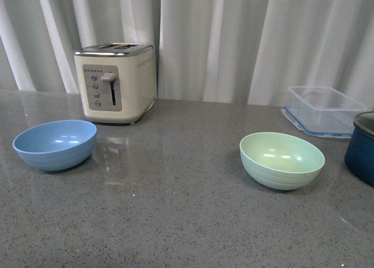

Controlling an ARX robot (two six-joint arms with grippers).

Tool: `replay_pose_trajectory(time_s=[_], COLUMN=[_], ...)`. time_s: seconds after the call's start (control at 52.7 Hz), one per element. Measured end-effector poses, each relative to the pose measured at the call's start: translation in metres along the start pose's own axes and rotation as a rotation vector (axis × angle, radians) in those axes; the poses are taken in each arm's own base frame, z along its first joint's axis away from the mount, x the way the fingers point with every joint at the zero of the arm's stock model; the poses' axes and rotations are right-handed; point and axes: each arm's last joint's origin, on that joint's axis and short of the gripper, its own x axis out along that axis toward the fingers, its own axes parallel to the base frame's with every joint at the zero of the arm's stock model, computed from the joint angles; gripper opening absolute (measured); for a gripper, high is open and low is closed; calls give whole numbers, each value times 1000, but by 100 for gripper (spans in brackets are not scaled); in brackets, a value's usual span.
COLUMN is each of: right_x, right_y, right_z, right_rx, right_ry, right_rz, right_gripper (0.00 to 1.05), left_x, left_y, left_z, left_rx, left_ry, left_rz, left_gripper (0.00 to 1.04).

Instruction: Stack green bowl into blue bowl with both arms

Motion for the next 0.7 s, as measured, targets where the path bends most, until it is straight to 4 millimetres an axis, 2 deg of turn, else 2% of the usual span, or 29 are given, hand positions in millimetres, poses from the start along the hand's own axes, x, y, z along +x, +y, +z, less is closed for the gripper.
replay_pose_trajectory(time_s=[0.702], right_x=[0], right_y=[0], right_z=[0], right_rx=[0], right_ry=[0], right_rz=[0], right_gripper=[95], left_x=[0], left_y=[0], left_z=[0], left_rx=[0], left_ry=[0], left_rz=[0], left_gripper=[98])
